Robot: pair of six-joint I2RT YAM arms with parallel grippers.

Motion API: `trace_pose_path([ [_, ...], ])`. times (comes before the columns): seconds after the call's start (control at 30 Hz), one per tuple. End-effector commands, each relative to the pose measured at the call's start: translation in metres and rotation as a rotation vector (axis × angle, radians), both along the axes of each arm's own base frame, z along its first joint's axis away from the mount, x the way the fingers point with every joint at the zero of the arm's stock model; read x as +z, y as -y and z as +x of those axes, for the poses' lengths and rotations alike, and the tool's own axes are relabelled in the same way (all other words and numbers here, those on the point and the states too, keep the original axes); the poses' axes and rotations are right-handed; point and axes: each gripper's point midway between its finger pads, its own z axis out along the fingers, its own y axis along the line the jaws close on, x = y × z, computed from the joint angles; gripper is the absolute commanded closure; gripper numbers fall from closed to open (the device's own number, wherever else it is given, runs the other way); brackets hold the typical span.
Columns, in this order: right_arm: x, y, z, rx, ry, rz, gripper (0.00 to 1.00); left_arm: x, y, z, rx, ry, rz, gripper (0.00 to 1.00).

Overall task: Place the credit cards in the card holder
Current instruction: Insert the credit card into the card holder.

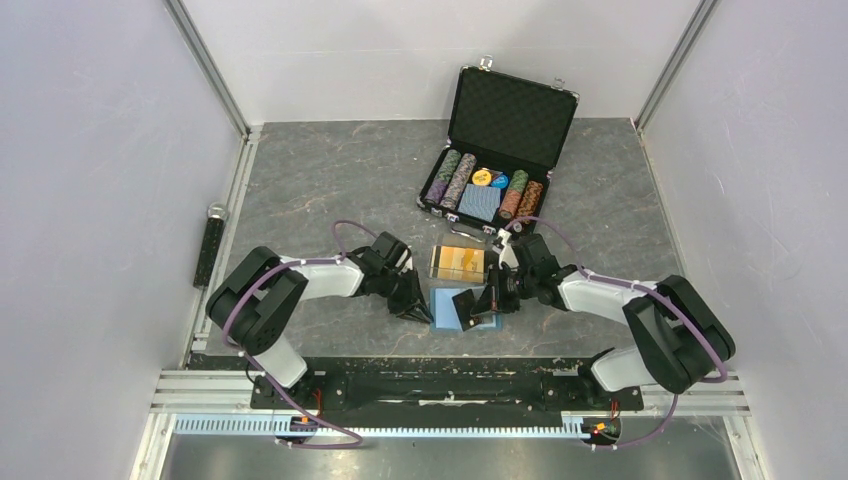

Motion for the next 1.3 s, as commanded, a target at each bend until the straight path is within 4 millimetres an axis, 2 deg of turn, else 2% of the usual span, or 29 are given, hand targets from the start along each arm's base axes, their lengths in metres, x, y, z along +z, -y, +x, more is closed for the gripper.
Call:
trace_pose_path([
  [0.0,-0.003,0.011,0.012,-0.06,0.03,-0.097,1.0,-0.02,-0.011,-0.001,-0.037,0.029,0.087,0.84],
  [0.1,0.006,0.016,0.015,-0.076,0.05,-0.121,1.0,-0.022,-0.012,-0.002,-0.036,0.021,0.094,0.86],
  [0.3,0.011,0.021,0.01,-0.097,0.041,-0.133,1.0,-0.027,-0.013,-0.003,-0.038,0.012,0.104,0.97],
  [0.63,-0.001,0.023,-0.001,-0.091,-0.024,-0.144,1.0,-0.029,-0.013,-0.006,-0.051,0.003,0.102,0.98],
  [0.83,-0.005,0.014,-0.004,-0.085,-0.046,-0.085,1.0,-0.029,-0.012,-0.007,-0.064,0.005,0.097,0.98],
  [1.07,-0.003,0.001,0.002,-0.094,-0.048,-0.037,1.0,-0.03,-0.012,-0.008,-0.067,0.004,0.099,0.98],
  [1.27,-0.004,0.002,0.008,-0.123,-0.025,-0.041,1.0,-0.03,-0.012,-0.008,-0.069,0.004,0.099,0.98],
])
